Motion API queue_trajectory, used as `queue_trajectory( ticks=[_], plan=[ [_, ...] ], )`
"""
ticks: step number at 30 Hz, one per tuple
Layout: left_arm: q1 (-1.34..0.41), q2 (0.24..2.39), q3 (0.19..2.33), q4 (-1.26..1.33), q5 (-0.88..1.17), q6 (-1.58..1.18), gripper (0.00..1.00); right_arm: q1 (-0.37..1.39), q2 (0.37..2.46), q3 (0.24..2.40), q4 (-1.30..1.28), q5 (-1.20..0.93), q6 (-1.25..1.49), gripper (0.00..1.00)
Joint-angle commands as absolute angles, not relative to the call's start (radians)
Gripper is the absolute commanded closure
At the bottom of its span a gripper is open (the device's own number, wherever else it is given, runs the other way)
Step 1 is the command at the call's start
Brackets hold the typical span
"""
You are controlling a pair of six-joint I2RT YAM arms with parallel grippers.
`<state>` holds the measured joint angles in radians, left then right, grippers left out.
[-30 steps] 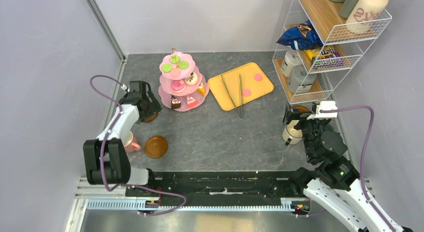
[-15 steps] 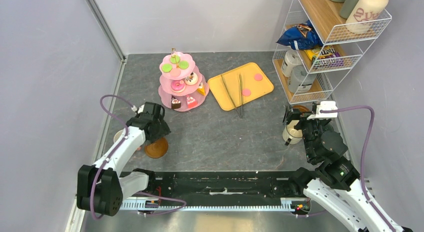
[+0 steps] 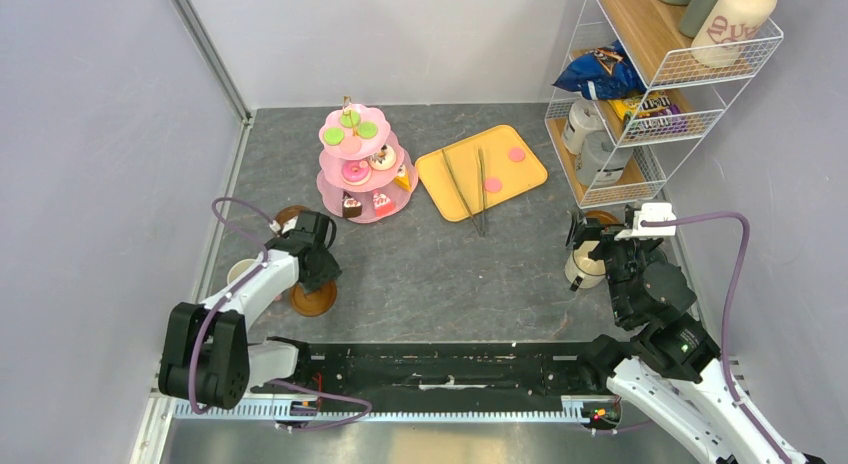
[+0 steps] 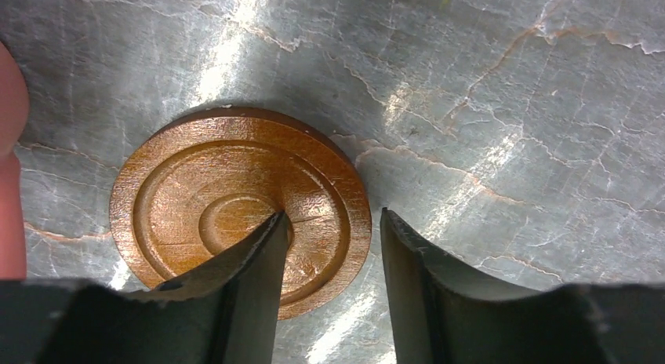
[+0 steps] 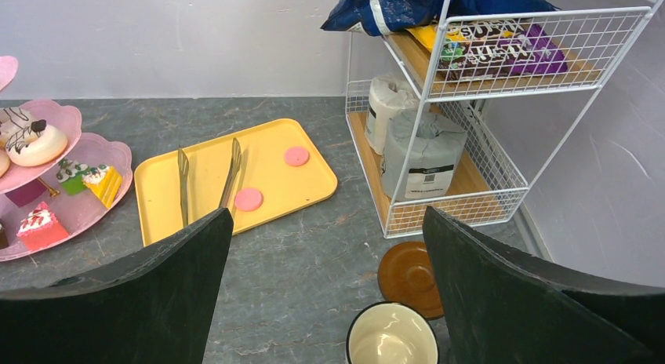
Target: Serve the afternoon tea
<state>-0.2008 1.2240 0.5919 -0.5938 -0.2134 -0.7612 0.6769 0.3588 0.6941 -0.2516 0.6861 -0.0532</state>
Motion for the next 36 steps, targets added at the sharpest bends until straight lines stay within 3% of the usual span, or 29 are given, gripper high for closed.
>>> queue_trajectory(
  ticks=[1,3,8,18,36],
  plan=[
    [-0.232,1.267,0.599,-0.499,-0.144,-0.820,0.50,0.682,0.345,0.695,-0.238,0.690,-0.047,0.01],
    [-0.252,1.284,0.613,-0.471,-0.134,-0.831,0.59,0.683,0.343,0.696,-0.238,0.690,-0.046,0.01],
    [-0.311,1.368,0.685,-0.399,-0.117,-0.873,0.65,0.683,0.342,0.695,-0.239,0.692,-0.046,0.01],
    [-0.365,1.546,0.847,-0.344,-0.118,-0.877,0.67,0.683,0.337,0.693,-0.239,0.696,-0.048,0.01],
    [-0.385,1.568,0.897,-0.327,-0.146,-0.856,0.60,0.683,0.341,0.692,-0.241,0.694,-0.048,0.01]
  ],
)
